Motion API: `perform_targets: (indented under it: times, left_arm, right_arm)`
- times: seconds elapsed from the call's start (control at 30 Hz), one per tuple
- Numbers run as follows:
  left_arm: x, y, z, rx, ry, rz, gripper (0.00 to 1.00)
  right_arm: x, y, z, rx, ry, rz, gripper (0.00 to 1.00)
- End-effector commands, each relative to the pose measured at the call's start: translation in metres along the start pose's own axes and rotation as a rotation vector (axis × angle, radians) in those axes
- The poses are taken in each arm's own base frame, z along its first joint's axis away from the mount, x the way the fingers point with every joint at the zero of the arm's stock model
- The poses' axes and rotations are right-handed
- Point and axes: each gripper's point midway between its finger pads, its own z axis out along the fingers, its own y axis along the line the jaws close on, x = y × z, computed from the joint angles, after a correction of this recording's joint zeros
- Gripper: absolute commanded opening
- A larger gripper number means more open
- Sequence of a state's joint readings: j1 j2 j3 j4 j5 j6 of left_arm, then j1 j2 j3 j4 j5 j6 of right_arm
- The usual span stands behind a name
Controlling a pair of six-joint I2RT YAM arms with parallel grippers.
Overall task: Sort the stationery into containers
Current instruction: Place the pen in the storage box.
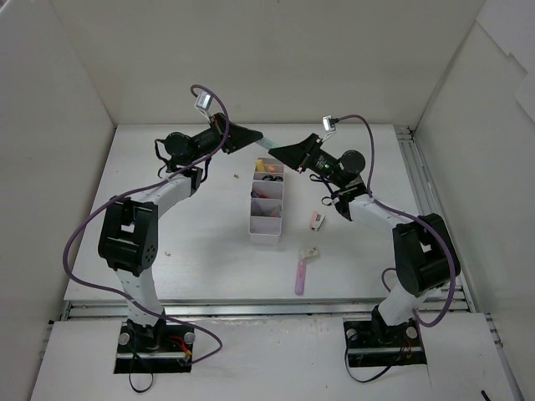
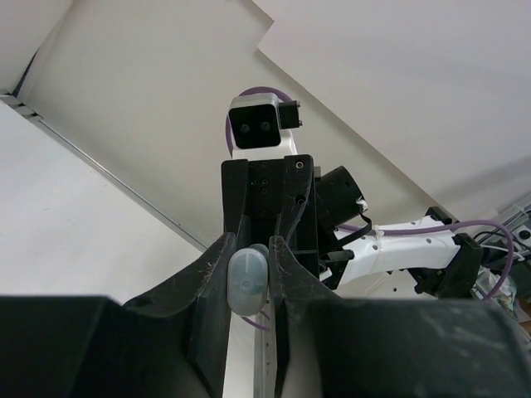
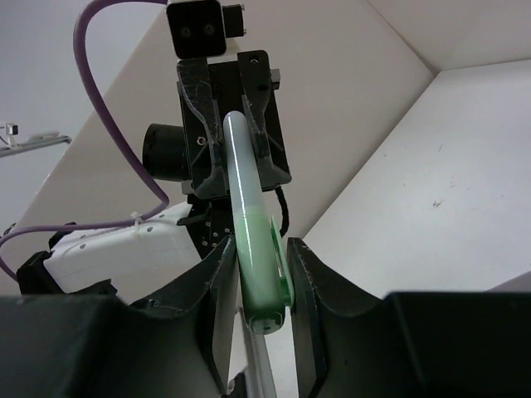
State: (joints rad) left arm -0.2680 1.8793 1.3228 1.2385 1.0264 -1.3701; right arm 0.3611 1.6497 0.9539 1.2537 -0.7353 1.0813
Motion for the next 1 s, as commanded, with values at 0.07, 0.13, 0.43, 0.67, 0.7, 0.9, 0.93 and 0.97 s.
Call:
perform_targets:
  times: [0.07, 0.13, 0.43, 0.67, 0.7, 0.9, 0.93, 0.97]
  left_arm:
    - [-0.022, -0.056, 0.001, 0.12, -0.029, 0.26, 0.01]
    - [-0.022, -0.052, 0.002, 0.09, -0.013, 0.309, 0.3]
    - [-0.056, -0.019, -0.055, -0.597, -0.032, 0.547, 1.0]
    - [-0.075, -0.01, -0.146, -0.966, -0.109, 0.539, 0.99]
    - [-0.075, -0.005, -0.157, -1.015, -0.121, 0.531, 0.99]
    - [-0.082, 0.002, -0.195, -1.156, -0.15, 0.502, 0.99]
    - [-0.082, 0.003, -0.197, -1.166, -0.15, 0.502, 1.0]
    - [-0.085, 0.004, -0.201, -1.18, -0.156, 0.504, 0.99]
  right_arm:
    - [-0.051, 0.133, -0.017, -0.429, -0.198, -0.374, 0.0]
    - [-0.05, 0.129, -0.015, -0.42, -0.182, -0.362, 0.0]
    - [-0.047, 0.049, -0.001, -0.144, 0.135, -0.403, 0.0]
    - [-0.055, -0.056, -0.028, 0.509, 0.517, -0.7, 0.0]
    - [-0.048, -0.068, -0.04, 0.567, 0.582, -0.674, 0.0]
    - [-0.057, -0.101, -0.075, 0.746, 0.874, -0.66, 0.0]
    - [-0.067, -0.096, -0.068, 0.767, 0.879, -0.721, 0.0]
    - [-0.053, -0.11, -0.077, 0.775, 0.974, -0.7, 0.0]
